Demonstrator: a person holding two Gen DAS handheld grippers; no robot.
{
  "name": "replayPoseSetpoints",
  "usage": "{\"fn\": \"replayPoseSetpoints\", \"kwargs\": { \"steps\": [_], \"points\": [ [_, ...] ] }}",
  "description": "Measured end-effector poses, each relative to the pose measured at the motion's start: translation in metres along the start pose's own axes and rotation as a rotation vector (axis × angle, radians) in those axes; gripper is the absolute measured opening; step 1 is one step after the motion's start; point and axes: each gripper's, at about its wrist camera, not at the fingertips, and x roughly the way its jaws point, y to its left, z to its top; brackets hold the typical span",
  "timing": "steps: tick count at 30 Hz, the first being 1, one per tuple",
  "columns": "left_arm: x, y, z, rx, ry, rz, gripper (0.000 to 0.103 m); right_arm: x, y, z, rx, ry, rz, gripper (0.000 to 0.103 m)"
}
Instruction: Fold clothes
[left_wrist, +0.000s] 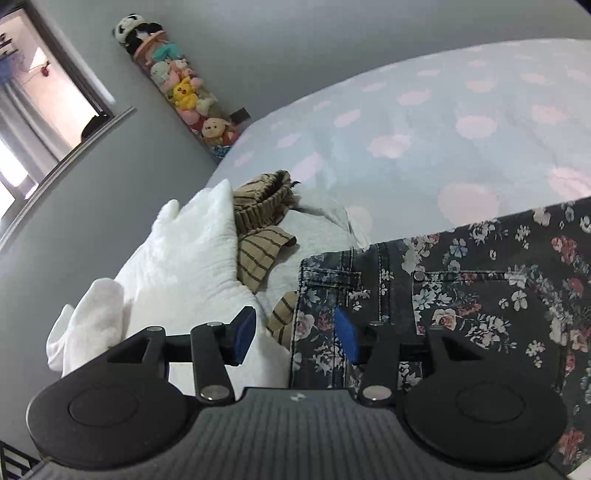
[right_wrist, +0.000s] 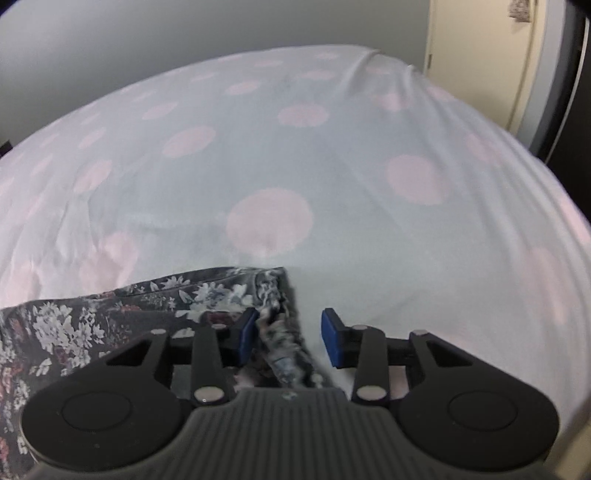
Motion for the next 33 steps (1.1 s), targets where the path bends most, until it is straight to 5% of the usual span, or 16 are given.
{"fn": "replayPoseSetpoints", "kwargs": {
  "steps": [13,18,26,29,33],
  "points": [
    [-0.032,-0.027,-0.014,-0.079,0.025,-0.116,0.047,-0.004,-0.011,0.008,0.083,-0.010,0.046,0.048],
    [-0.045,-0.050,-0.019,-0.128,0.061,-0.230,0.048,-0.030,-0.034,0.001,0.094,0.000,0.080,0.049],
    [-0.075,-0.087,-0.031,-0.235,0.064,-0.386,0.048,-0.016,-0.058,-0.036,0.293,0.016,0.145,0.051],
    [-0.086,-0.095,-0.035,-0.255,0.074,-0.399,0.048,-0.011,-0.053,-0.038,0.315,-0.011,0.150,0.049],
    [-0.094,-0.101,-0.041,-0.270,0.094,-0.408,0.048,-0.011,-0.048,-0.036,0.319,0.000,0.167,0.026]
  ]
}}
